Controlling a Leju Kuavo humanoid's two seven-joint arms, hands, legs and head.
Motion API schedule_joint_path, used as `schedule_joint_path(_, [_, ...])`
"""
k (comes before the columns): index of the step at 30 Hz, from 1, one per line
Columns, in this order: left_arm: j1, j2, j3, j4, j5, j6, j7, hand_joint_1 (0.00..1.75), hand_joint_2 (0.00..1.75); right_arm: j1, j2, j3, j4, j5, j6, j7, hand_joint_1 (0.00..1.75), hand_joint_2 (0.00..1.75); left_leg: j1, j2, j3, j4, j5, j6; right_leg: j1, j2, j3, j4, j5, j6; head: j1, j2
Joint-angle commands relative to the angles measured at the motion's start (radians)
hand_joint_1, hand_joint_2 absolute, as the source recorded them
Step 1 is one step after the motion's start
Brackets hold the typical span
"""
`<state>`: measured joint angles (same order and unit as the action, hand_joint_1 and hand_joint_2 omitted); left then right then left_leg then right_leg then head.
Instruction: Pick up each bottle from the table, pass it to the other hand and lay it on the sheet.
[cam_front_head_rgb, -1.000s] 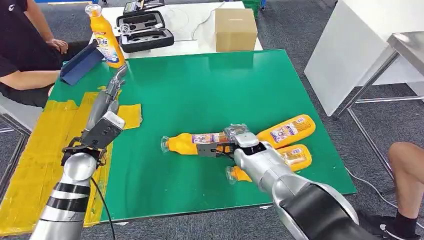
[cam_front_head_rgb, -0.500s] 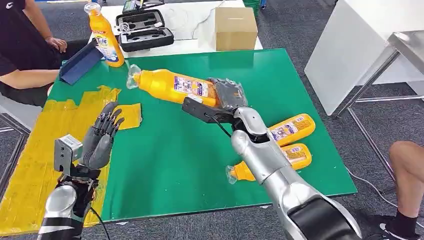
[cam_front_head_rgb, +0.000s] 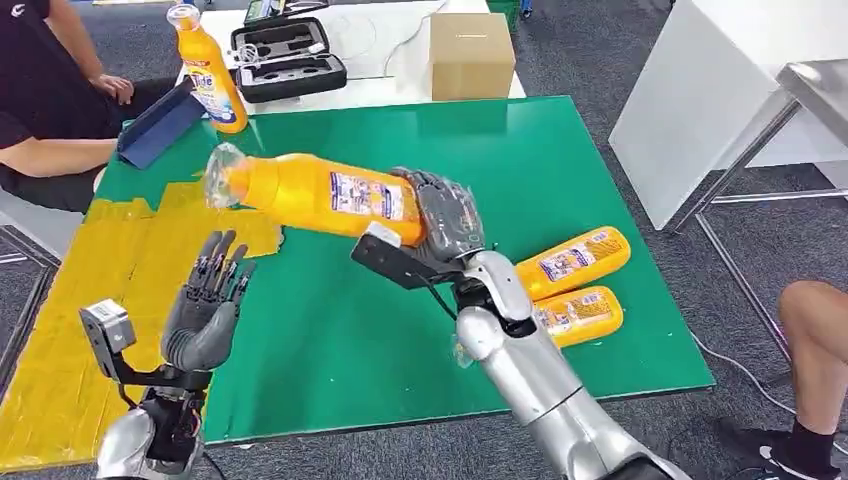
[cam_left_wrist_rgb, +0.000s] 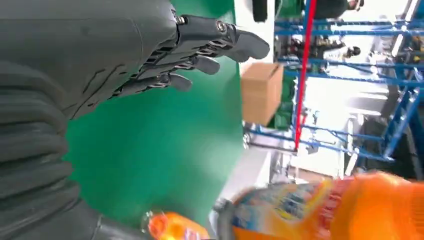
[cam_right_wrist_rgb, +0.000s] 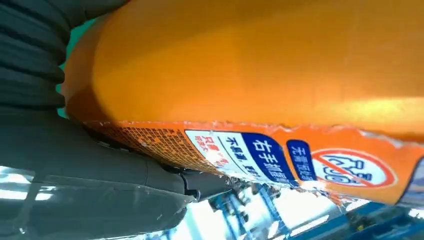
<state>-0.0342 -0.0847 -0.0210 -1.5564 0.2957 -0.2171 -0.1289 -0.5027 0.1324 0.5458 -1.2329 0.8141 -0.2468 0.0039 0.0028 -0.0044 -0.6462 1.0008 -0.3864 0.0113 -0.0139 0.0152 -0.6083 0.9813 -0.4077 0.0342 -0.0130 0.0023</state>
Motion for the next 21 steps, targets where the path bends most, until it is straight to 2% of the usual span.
schedule_joint_path(1, [-0.066,-0.05,-0.11,0.019,0.042,0.012,0.011,0.0,1.75,0.027,0.027,0.106,0.034,-0.073,0.026,-0.027,1.75,1.75,0.0,-0.002,0.003,0.0,-0.001,-0.001,0.001,-0.003,0.004,0.0,-0.001,-0.001,0.0,0.0])
schedule_joint_path(14, [-0.065,-0.043,-0.109,0.02,0.045,0.014,0.011,0.0,1.75,0.023,0.024,0.105,0.032,-0.075,0.026,-0.027,1.75,1.75,0.0,-0.001,0.002,0.0,0.0,0.0,0.001,-0.002,0.003,0.0,-0.001,-0.001,0.0,0.0])
schedule_joint_path(21, [-0.08,-0.058,-0.15,-0.004,0.045,0.031,-0.018,0.0,1.75,0.041,0.043,0.125,0.078,-0.16,0.076,-0.041,1.75,1.75,0.001,-0.001,0.003,0.0,-0.001,0.0,0.001,-0.003,0.004,0.0,-0.001,-0.001,0.0,0.0])
